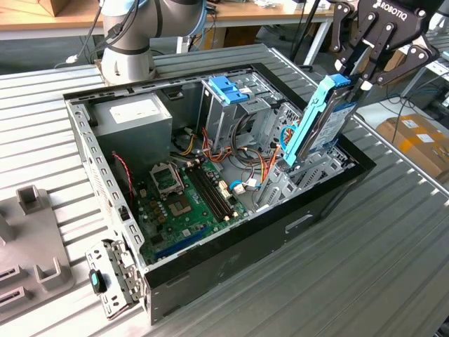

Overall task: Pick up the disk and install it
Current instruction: 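Insert the disk into the insertion slot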

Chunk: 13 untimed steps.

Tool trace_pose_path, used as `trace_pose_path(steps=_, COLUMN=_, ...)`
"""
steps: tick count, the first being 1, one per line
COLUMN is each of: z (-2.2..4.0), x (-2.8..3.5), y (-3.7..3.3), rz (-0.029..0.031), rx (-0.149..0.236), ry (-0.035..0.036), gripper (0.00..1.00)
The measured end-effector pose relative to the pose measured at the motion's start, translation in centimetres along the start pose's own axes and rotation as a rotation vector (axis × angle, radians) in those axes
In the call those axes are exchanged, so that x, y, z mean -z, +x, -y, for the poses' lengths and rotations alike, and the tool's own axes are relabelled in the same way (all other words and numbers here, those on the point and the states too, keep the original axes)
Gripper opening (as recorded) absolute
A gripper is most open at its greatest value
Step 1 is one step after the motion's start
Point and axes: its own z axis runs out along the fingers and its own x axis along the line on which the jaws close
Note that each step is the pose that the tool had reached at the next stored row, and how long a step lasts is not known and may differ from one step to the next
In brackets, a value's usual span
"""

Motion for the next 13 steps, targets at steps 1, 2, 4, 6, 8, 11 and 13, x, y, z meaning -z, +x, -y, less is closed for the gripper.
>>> trace_pose_path(steps=1, z=0.00, x=0.00, y=0.00, rz=0.0000, rx=0.000, ry=0.0000, gripper=0.35)
trace_pose_path(steps=2, z=0.00, x=0.00, y=0.00, rz=0.0000, rx=0.000, ry=0.0000, gripper=0.35)
trace_pose_path(steps=4, z=0.00, x=-0.01, y=0.00, rz=0.0000, rx=0.000, ry=0.0000, gripper=0.35)
trace_pose_path(steps=6, z=0.00, x=-0.04, y=0.00, rz=0.0001, rx=0.000, ry=0.0000, gripper=0.35)
trace_pose_path(steps=8, z=0.00, x=-0.16, y=0.00, rz=0.0001, rx=0.000, ry=0.0001, gripper=0.35)
trace_pose_path(steps=11, z=-0.01, x=-0.40, y=-0.01, rz=0.0000, rx=0.000, ry=0.0000, gripper=0.35)
trace_pose_path(steps=13, z=-0.01, x=-0.49, y=-0.01, rz=0.0000, rx=0.000, ry=0.0000, gripper=0.35)
